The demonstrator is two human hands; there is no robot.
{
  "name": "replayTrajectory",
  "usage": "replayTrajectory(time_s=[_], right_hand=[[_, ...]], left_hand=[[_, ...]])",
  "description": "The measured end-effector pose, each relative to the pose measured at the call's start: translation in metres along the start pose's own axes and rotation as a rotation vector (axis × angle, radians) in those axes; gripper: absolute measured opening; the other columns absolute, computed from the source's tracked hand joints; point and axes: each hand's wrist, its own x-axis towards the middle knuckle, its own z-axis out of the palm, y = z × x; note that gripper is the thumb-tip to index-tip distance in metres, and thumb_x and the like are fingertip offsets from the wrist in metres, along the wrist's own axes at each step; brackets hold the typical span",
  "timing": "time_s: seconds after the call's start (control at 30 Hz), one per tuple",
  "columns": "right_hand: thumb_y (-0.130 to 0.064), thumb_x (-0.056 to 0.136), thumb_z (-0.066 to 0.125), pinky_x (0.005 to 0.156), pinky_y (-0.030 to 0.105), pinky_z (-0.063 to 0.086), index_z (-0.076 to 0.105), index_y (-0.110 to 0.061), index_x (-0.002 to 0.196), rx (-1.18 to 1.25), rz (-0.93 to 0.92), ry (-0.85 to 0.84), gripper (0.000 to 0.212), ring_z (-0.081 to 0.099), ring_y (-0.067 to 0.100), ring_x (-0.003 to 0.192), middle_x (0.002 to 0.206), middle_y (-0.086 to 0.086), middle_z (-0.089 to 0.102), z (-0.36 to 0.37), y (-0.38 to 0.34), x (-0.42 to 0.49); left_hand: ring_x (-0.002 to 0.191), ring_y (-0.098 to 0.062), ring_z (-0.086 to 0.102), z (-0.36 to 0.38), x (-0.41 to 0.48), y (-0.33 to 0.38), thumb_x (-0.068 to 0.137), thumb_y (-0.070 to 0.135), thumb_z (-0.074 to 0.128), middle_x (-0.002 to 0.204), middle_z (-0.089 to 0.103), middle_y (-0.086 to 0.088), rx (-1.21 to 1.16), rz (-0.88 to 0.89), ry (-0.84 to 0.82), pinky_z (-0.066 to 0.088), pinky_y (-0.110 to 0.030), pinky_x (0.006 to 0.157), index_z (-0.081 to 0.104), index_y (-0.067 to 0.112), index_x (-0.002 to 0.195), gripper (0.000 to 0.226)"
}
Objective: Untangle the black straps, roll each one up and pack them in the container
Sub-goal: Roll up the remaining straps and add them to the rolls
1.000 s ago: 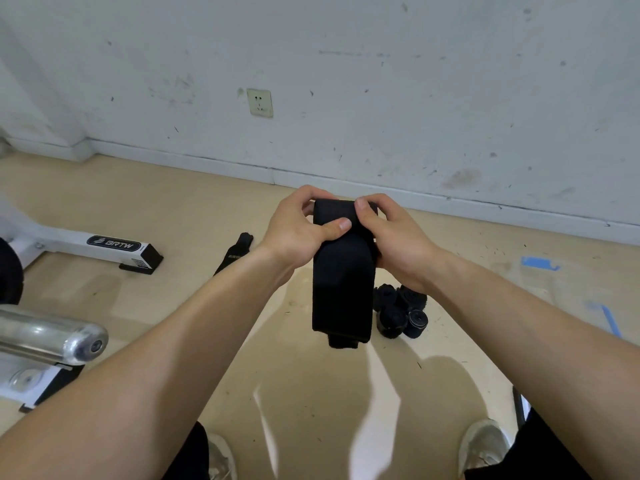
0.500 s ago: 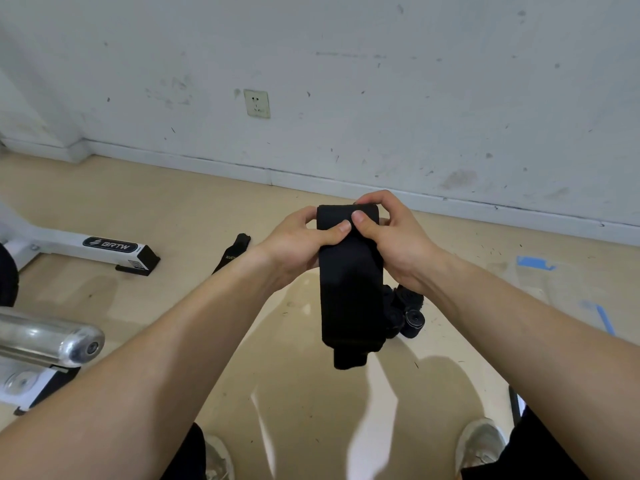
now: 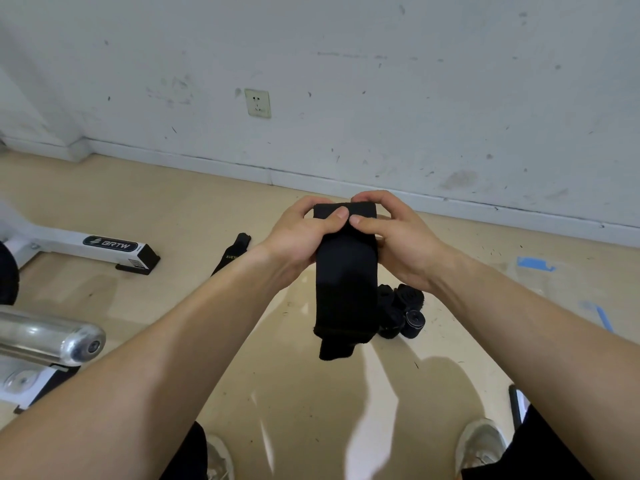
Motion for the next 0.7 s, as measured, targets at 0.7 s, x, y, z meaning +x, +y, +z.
replayTrajectory(time_s=[0.7], right_hand=[[-0.018, 0.098, 0.065, 0.068, 0.038, 0.059, 0.063, -0.020, 0.111, -0.048, -0.026, 0.106, 0.013, 0.069, 0.028, 0.075, 0.090, 0.015, 0.069, 0.0046, -0.0008, 0.0020]], left_hand=[[0.096, -0.015, 0.072, -0.0034, 0.0010, -0.0032, 0.088, 0.004, 0.078, 0.109, 0.071, -0.011, 0.269, 0.215, -0.018, 0.063, -0.034, 0.081, 0.060, 0.023, 0.120, 0.041]])
